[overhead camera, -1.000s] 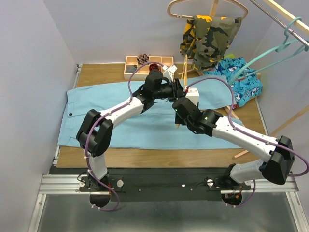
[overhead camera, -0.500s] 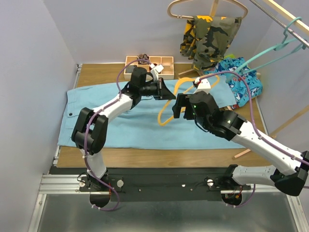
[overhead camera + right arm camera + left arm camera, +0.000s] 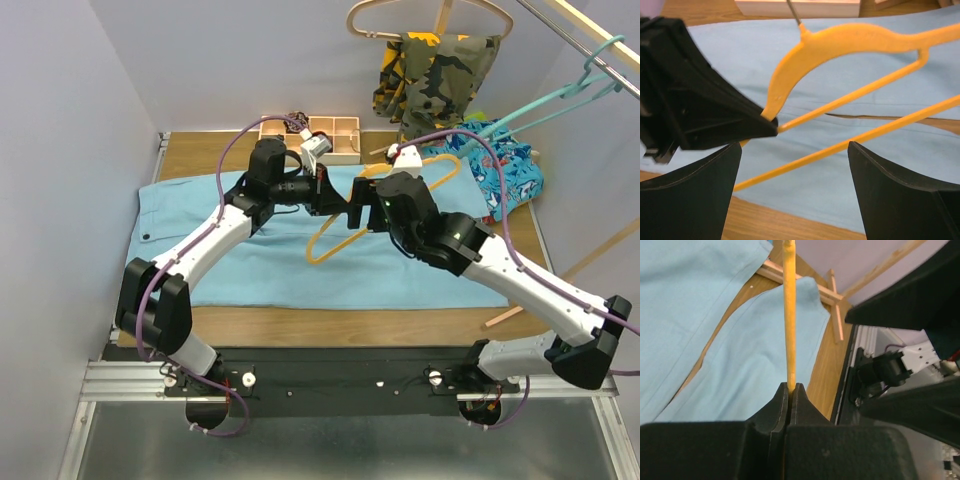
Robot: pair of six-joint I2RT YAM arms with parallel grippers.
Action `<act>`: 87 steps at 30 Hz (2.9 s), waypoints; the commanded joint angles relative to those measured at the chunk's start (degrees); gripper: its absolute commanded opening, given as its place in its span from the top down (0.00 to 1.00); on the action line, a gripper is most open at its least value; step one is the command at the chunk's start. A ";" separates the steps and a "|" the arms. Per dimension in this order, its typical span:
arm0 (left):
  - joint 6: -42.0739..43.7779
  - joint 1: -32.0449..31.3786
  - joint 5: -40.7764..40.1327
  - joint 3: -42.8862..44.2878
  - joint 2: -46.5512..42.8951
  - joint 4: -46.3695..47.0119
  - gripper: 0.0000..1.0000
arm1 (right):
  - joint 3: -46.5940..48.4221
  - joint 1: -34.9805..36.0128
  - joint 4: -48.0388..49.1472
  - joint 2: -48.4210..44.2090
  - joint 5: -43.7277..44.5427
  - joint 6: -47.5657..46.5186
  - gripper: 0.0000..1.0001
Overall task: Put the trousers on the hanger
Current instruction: Place the hanger at the clothesline.
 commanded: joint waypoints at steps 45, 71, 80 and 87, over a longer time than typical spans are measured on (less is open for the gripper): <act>-10.19 -6.61 -14.18 15.85 1.41 -4.94 1.00 | -21.18 1.56 26.84 -9.75 -13.16 16.29 0.11; -14.23 -10.92 -18.93 9.44 -4.21 -3.36 1.00 | -19.51 2.35 30.62 -3.60 -12.90 15.33 0.49; -14.58 -10.83 -19.45 9.61 -4.92 -2.84 0.87 | -17.84 2.27 31.15 -0.18 -10.44 16.82 0.89; -13.88 -9.96 -21.03 12.95 -4.30 -3.98 0.43 | -16.96 2.18 31.15 0.79 -7.54 18.84 0.99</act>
